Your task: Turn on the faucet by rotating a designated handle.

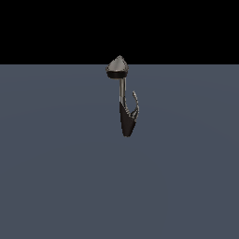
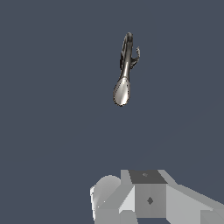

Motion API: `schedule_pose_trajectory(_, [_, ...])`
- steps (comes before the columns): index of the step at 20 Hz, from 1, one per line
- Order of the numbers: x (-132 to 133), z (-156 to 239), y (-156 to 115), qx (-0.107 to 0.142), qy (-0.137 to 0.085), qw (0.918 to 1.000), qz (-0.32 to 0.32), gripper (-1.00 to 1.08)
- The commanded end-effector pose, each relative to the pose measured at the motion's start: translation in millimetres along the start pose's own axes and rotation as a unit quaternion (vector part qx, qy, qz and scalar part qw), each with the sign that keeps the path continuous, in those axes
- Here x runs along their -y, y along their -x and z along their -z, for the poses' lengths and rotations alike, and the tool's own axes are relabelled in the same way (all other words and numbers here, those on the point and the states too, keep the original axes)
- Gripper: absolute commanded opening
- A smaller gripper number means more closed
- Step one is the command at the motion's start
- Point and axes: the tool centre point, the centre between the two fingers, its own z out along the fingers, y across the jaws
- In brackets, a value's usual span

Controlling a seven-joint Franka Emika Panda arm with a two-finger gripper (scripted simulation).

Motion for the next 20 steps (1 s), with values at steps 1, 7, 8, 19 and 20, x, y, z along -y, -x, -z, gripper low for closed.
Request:
schedule_pose_trajectory(1, [0, 0, 0, 0.000, 0.000, 1.0000, 0.000, -1.00])
schedule_pose_trajectory(7, [-6, 9, -7, -0.016, -0.015, 0.9997, -0.014, -1.00])
schedule_pose_trajectory(8, [-8, 11, -8, -0.019, -0.017, 0.9995, -0.016, -1.00])
schedule_pose_trajectory(19, [-7, 8, -19, -0.015, -0.031, 0.9988, -0.035, -1.00])
schedule_pose_trajectory(20, [-7, 7, -22, -0.013, -0.035, 0.9985, -0.040, -1.00])
